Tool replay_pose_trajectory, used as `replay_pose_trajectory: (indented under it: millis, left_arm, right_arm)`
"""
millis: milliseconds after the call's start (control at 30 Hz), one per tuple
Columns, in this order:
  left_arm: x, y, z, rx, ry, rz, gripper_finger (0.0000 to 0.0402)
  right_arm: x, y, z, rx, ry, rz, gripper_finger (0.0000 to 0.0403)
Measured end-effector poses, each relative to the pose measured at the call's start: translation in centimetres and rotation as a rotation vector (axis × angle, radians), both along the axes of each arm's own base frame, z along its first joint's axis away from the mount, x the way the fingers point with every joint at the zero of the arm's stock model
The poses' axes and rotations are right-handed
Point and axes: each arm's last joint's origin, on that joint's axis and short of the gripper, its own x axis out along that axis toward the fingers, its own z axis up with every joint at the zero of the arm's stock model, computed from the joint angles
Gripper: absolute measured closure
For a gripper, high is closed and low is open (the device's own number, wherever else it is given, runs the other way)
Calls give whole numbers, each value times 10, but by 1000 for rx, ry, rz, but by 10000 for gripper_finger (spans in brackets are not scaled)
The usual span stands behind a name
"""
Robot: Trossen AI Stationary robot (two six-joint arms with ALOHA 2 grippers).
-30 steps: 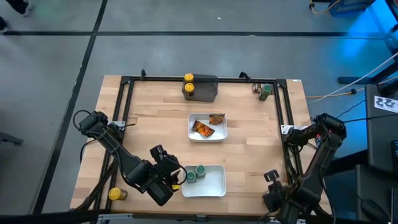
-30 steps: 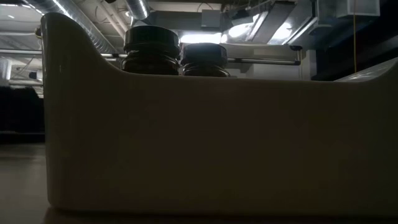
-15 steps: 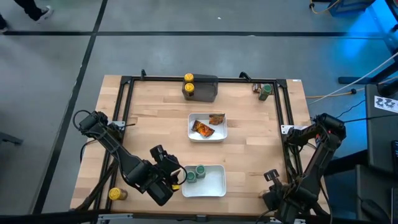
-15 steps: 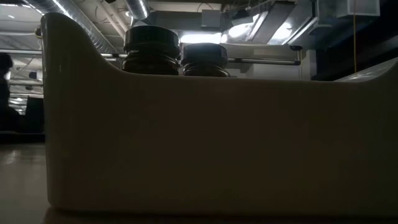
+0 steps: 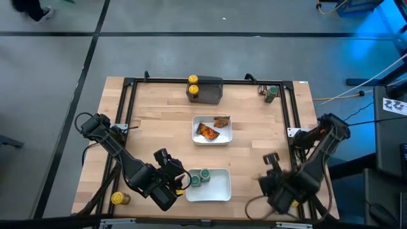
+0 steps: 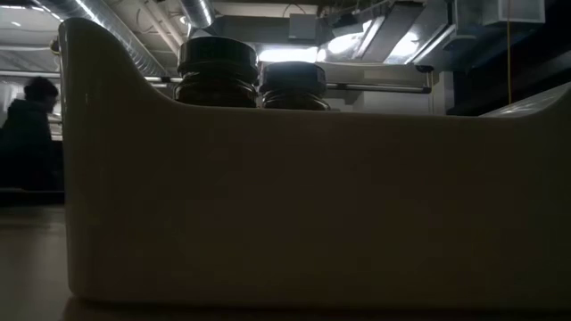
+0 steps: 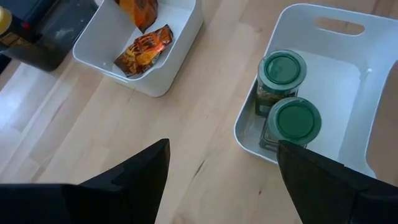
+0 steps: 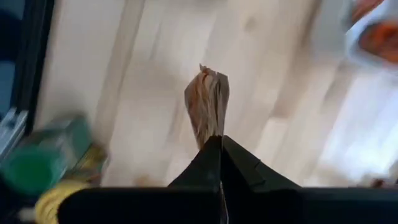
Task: Sort spices by type
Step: Put the orange seasoning bag into the top white bin
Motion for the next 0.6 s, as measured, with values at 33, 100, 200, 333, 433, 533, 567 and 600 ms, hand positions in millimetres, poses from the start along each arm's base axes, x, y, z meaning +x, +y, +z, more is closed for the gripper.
replay_pose_trajectory:
  millis: [33,100,200,333,433,533,567,600]
  left_arm:
    - [1,0,0,2,-1,-10,121]
    - [2,0,0,9,3,-20,121]
    - [3,2,0,11,5,-17,121]
    - [2,2,0,23,16,-29,121]
    - [0,-1,0,23,15,-41,121]
    - [-5,-6,0,18,13,-47,121]
    - [-6,-7,0,17,13,-49,121]
    - [-8,-9,0,13,11,-48,121]
  right_arm:
    - [6,-5,6,2,-28,-1,400]
    - [18,-17,17,2,-80,-6,400]
    - [37,-41,29,-29,-133,-30,400]
    - [59,-75,36,-126,-185,-80,400]
    - [71,-100,36,-175,-179,-105,401]
    - [84,-125,37,-182,-188,-146,401]
    - [89,-132,37,-178,-203,-161,400]
    - [94,-140,38,-169,-222,-175,400]
